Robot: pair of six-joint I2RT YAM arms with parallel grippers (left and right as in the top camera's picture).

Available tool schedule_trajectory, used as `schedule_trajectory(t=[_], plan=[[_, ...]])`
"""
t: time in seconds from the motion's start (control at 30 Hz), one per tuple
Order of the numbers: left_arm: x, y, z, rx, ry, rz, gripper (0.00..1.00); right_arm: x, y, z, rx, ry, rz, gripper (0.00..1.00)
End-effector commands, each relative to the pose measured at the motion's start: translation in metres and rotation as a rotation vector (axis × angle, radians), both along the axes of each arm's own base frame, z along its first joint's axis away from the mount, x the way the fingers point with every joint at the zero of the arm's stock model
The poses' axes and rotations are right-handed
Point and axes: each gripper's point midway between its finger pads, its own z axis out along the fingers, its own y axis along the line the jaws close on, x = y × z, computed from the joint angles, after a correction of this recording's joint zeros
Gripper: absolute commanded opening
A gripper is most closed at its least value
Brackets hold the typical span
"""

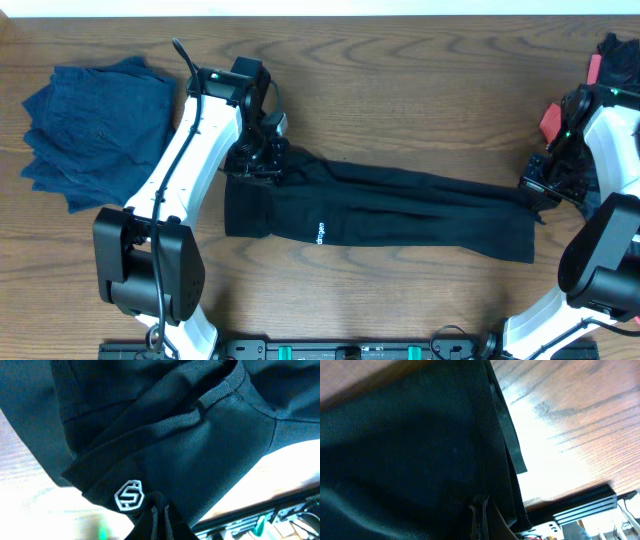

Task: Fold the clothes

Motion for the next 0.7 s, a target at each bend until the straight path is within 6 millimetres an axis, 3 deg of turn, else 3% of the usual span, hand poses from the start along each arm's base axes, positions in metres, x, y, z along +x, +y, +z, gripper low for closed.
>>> schedule_trajectory(t=[0.0,0.2,0.57,0.6,0.67], plan=[[-0.012,0.001,0.001,-0.003,0.037,0.004,0.06,-0.003,-0.003,-0.003,-0.017,0.007,0.026,0.01],[-0.02,-0.006,0.004,-0.051,0.079,0.011,0.06,-0.004,-0.006,-0.005,-0.041,0.014,0.016,0.01],[-0.038,-0.002,0.005,-0.031,0.157,0.014,0.06,-0.004,-0.007,-0.006,-0.046,0.011,0.018,0.01],[-0.039,-0.001,0.003,-0.029,0.162,0.014,0.08,-0.003,-0.007,-0.006,-0.046,0.009,0.018,0.01],[-0.041,-0.001,-0.001,-0.027,0.168,0.014,0.38,-0.003,-0.007,-0.006,-0.047,0.008,0.018,0.01]])
